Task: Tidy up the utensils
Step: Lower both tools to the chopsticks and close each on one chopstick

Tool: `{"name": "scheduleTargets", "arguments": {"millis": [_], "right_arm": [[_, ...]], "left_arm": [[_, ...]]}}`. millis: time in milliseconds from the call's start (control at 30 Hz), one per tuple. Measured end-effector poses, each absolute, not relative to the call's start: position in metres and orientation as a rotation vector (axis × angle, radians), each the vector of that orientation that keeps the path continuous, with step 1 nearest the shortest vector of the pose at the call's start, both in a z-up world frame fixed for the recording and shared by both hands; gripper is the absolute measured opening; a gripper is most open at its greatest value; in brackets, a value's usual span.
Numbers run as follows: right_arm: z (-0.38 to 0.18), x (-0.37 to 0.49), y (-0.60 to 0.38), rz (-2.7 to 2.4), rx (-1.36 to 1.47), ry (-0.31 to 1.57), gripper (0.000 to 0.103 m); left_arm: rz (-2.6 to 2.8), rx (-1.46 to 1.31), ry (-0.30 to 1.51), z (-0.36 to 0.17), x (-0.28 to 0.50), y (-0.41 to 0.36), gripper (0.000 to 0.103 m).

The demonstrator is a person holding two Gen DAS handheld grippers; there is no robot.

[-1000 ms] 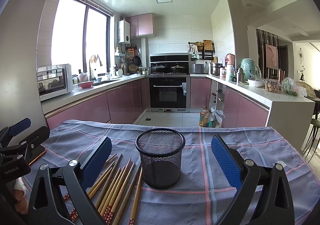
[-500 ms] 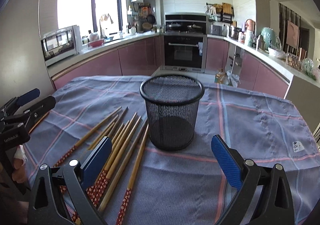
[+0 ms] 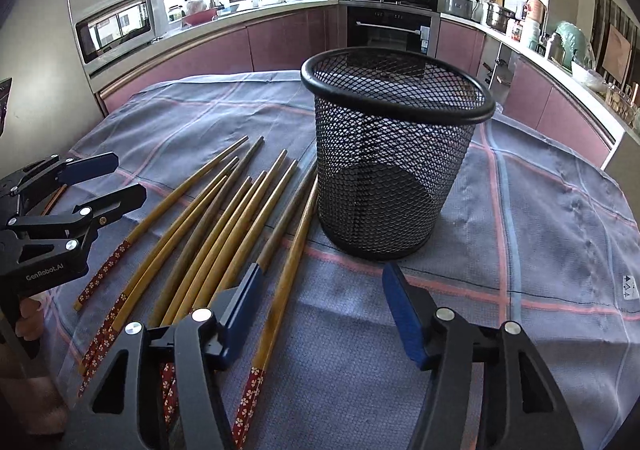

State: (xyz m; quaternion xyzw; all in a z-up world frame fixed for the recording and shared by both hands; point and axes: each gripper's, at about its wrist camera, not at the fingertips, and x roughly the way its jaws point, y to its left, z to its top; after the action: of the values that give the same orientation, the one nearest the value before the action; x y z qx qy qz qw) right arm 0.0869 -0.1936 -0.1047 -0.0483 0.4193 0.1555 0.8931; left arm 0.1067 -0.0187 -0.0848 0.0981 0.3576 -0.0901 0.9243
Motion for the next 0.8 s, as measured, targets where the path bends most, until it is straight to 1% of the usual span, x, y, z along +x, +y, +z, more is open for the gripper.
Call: {"name": "scheduleTargets", "arguments": {"millis": [67, 100, 133, 200, 233, 300, 333, 367, 400, 467, 500, 667, 800], "right_arm": [[-0.108, 0.089, -0.191, 0.318, -0.105, 0.876, 0.049], [-0.108, 0.090, -0.190, 0.318, -0.109, 0.876, 0.049], [-0.109, 0.091, -0.189, 0.319, -0.110, 0.876, 0.049], [-0.109, 0.092, -0.186, 0.329, -0.109, 0.878, 0.041], [-0.110, 0.092, -0.185, 0.334, -0.111, 0.878, 0.039], [-0.110, 0.093, -0.186, 0.348, -0.107, 0.878, 0.031], [-0.109, 0.093, -0.185, 0.355, -0.102, 0.880, 0.029], [-0.109, 0.093, -0.186, 0.366, -0.092, 0.883, 0.022], [-0.109, 0.094, -0.188, 0.377, -0.078, 0.888, 0.013], [-0.109, 0.095, -0.191, 0.387, -0.059, 0.893, 0.008], [-0.108, 0.095, -0.192, 0.391, -0.050, 0.892, 0.007], [-0.103, 0.090, -0.200, 0.424, -0.006, 0.873, 0.006], [-0.086, 0.081, -0.209, 0.489, 0.029, 0.817, 0.006]], "left_arm": [[-0.198, 0.216, 0.760, -0.091, 0.113, -0.023, 0.051], [-0.202, 0.221, 0.773, -0.093, 0.117, -0.024, 0.044], [-0.213, 0.222, 0.789, -0.096, 0.120, -0.026, 0.039], [-0.230, 0.218, 0.821, -0.101, 0.128, -0.028, 0.034], [-0.235, 0.218, 0.836, -0.103, 0.131, -0.028, 0.029], [-0.251, 0.222, 0.862, -0.109, 0.138, -0.031, 0.024], [-0.256, 0.218, 0.870, -0.112, 0.141, -0.032, 0.021], [-0.259, 0.213, 0.870, -0.113, 0.144, -0.033, 0.019], [-0.265, 0.209, 0.872, -0.114, 0.146, -0.035, 0.016], [-0.272, 0.192, 0.877, -0.115, 0.150, -0.036, 0.011], [-0.274, 0.181, 0.880, -0.116, 0.151, -0.036, 0.009], [-0.283, 0.123, 0.887, -0.114, 0.147, -0.034, 0.008], [-0.300, 0.082, 0.868, -0.102, 0.139, -0.027, 0.008]]}}
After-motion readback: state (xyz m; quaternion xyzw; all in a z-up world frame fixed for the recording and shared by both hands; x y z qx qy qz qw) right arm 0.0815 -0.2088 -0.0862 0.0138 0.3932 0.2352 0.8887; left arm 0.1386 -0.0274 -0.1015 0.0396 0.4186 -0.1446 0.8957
